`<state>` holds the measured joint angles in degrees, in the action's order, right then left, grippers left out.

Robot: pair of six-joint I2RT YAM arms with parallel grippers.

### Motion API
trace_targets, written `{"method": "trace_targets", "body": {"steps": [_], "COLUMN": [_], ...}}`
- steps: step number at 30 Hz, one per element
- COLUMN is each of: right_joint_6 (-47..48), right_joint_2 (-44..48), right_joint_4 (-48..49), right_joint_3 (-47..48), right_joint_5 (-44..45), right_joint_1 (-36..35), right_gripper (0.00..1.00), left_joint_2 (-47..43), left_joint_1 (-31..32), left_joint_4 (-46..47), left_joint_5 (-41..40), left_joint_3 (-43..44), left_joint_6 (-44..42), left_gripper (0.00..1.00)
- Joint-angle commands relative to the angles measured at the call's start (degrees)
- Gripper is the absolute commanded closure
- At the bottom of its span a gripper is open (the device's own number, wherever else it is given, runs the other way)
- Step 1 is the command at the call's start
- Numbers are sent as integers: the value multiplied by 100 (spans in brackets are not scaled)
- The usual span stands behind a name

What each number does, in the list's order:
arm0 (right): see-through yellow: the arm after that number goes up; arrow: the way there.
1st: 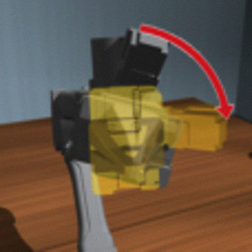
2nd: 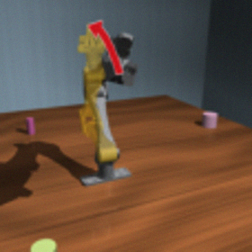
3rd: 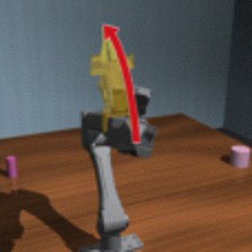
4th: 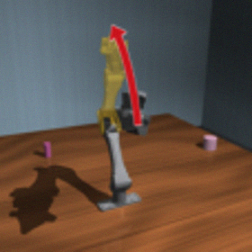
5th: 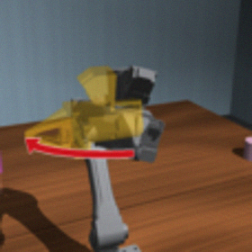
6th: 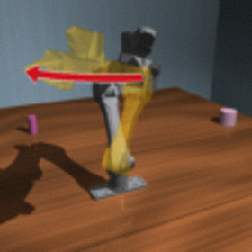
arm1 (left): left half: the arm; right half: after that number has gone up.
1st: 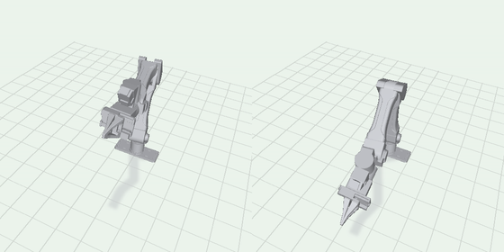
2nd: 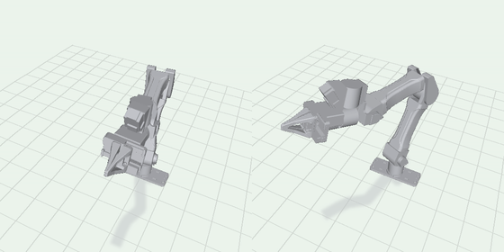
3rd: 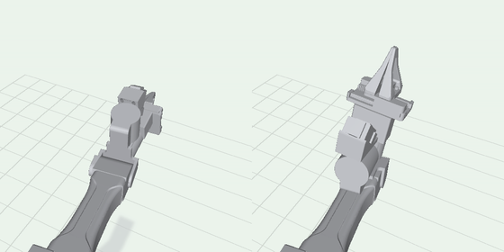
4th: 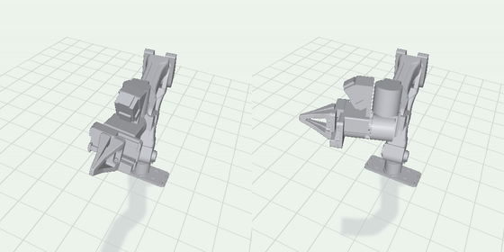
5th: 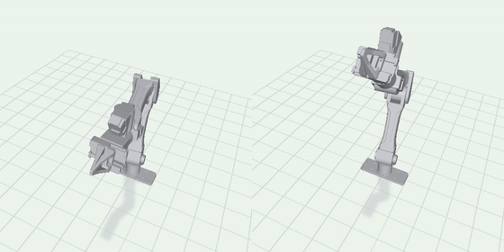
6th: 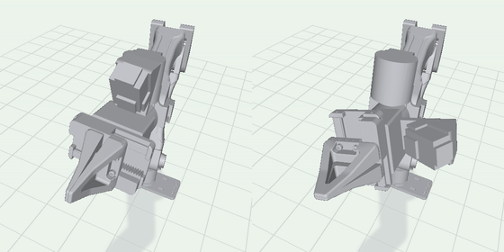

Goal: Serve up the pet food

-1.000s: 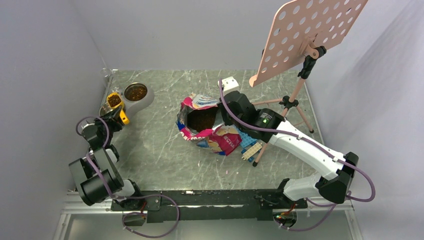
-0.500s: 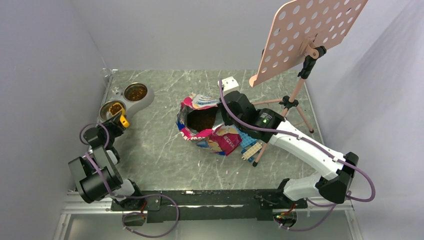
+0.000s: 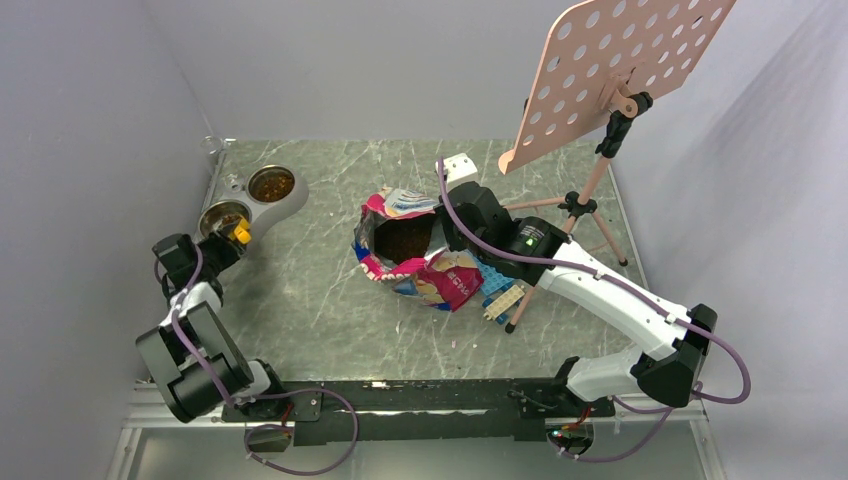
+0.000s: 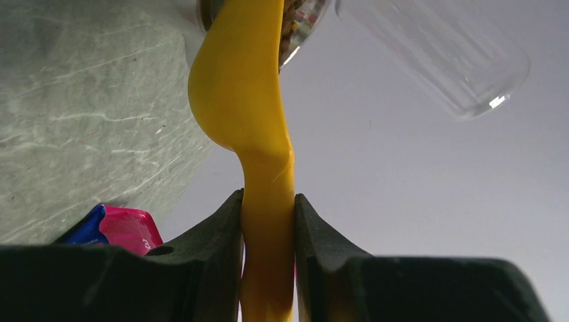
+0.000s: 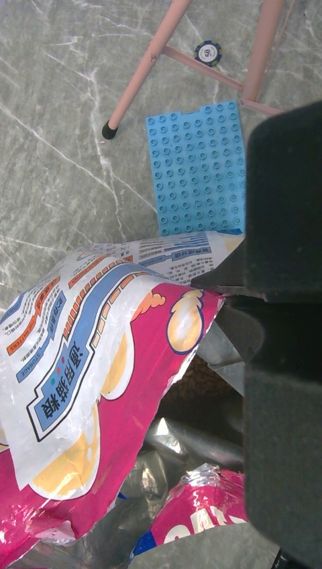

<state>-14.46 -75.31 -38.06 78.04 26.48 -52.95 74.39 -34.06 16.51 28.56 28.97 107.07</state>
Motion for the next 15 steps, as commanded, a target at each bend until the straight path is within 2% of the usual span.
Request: {"method": "trace_targets", "body": {"steps": [1,4,10,15], "right_joint_6": [84,79,75,66], "right_joint_2": [324,310,331,318], "right_joint_4": [168,176,149,153], "right_joint_3": [141,158,151,146], "right_joint_5": [125,121,151,147], "right_joint_1": [-14,-14,-14,-14], "right_gripper": [100,100,100,100], "left_joint_2": [-116,63,368,927], "left_joint_1": [-88,-117,-127,-127], "left_joint_4": [-1709,-2680,-3967,-5503], "left_joint_5": [-71,75,107,305], "left_joint_3": [658,1140,2113,3254], "left_joint_6": [-69,-192,-435,-861], "left_gripper": [100,100,100,100]}}
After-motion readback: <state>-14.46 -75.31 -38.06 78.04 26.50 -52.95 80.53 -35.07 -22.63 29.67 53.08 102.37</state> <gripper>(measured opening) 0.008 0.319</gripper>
